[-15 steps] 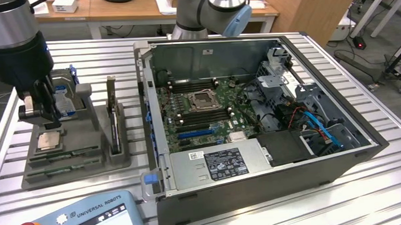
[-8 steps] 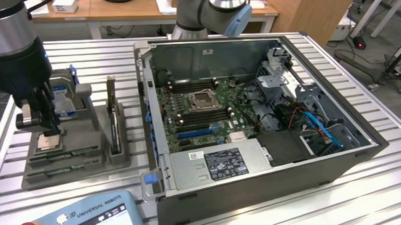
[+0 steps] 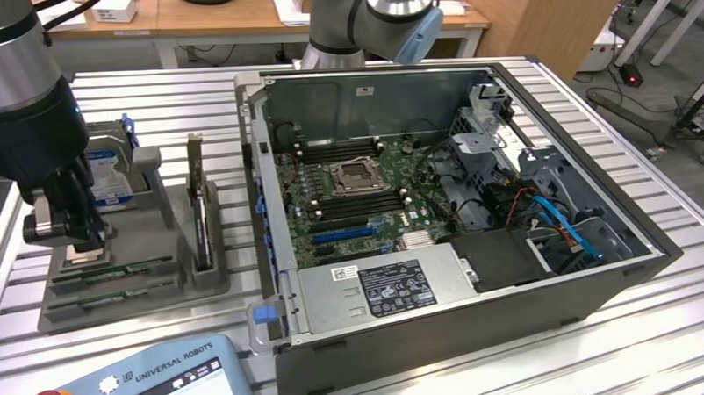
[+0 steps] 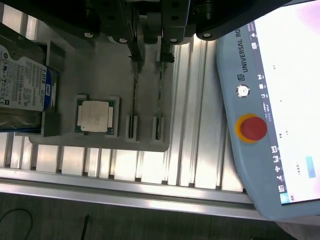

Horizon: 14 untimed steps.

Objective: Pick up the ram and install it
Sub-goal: 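Pick up the ram and move it above insertion slot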

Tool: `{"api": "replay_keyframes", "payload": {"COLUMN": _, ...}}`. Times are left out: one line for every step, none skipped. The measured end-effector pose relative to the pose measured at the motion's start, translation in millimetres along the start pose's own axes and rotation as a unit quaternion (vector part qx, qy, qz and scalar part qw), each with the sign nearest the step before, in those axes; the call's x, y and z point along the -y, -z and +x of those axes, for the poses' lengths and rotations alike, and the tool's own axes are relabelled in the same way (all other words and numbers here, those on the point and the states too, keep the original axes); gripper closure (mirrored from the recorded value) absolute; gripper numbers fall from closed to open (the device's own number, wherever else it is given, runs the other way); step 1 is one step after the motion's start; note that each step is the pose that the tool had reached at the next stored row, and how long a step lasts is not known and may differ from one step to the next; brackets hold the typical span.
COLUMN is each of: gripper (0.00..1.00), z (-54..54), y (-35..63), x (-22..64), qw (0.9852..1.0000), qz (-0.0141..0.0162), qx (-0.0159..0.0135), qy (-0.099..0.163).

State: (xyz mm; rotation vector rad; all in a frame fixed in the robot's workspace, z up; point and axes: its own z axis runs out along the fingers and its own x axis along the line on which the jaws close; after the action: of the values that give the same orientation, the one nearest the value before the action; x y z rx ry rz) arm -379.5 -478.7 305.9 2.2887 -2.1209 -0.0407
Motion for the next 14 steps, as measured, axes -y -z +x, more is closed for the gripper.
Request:
{"api": "replay_keyframes", "payload": {"gripper": 0.71, "z": 0.8, "y": -0.1, "x": -0.1, "qw": 1.0, "qz": 0.0, "qx": 0.0, "qy": 0.0}}
{"api": "replay_keyframes", "payload": {"gripper": 0.71, "z": 1.5, "y": -0.4, "x": -0.1, "qw": 1.0, "qz": 0.0, "qx": 0.0, "qy": 0.0}}
{"api": "replay_keyframes", "payload": {"gripper": 0.71, "z": 1.9, "y": -0.9, "x": -0.1, "qw": 1.0, "qz": 0.0001, "qx": 0.0001, "qy": 0.0}}
{"api": "replay_keyframes", "payload": {"gripper": 0.71, "z": 2.3, "y": -1.5, "x": -0.1, "qw": 1.0, "qz": 0.0001, "qx": 0.0001, "qy": 0.0}}
{"api": "replay_keyframes", "payload": {"gripper": 0.71, "z": 2.6, "y": -2.1, "x": -0.1, "qw": 1.0, "qz": 0.0001, "qx": 0.0, "qy": 0.0}}
{"api": "replay_keyframes", "payload": {"gripper": 0.71, "z": 2.9, "y": -2.8, "x": -0.2, "qw": 1.0, "qz": 0.0, "qx": 0.0, "qy": 0.0}}
{"api": "replay_keyframes", "payload": {"gripper": 0.71, "z": 3.2, "y": -3.8, "x": -0.1, "qw": 1.0, "qz": 0.0, "qx": 0.0, "qy": 0.0}}
{"api": "replay_keyframes", "payload": {"gripper": 0.71, "z": 3.4, "y": -4.8, "x": -0.1, "qw": 1.0, "qz": 0.0, "qx": 0.0, "qy": 0.0}}
{"api": "replay_keyframes", "payload": {"gripper": 0.71, "z": 3.5, "y": -5.8, "x": -0.1, "qw": 1.0, "qz": -0.0001, "qx": 0.0, "qy": 0.0}}
{"api": "replay_keyframes", "payload": {"gripper": 0.71, "z": 3.7, "y": -6.9, "x": -0.1, "qw": 1.0, "qz": 0.0, "qx": 0.0, "qy": 0.0}}
{"api": "replay_keyframes", "payload": {"gripper": 0.71, "z": 3.9, "y": -7.8, "x": 0.0, "qw": 1.0, "qz": -0.0001, "qx": 0.0, "qy": 0.0}}
{"api": "replay_keyframes", "payload": {"gripper": 0.71, "z": 4.0, "y": -8.5, "x": 0.0, "qw": 1.0, "qz": 0.0, "qx": 0.0, "qy": 0.0}}
{"api": "replay_keyframes", "payload": {"gripper": 0.71, "z": 4.1, "y": -8.8, "x": 0.0, "qw": 1.0, "qz": -0.0001, "qx": -0.0001, "qy": 0.0}}
{"api": "replay_keyframes", "payload": {"gripper": 0.71, "z": 4.1, "y": -8.8, "x": 0.0, "qw": 1.0, "qz": -0.0001, "qx": -0.0001, "qy": 0.0}}
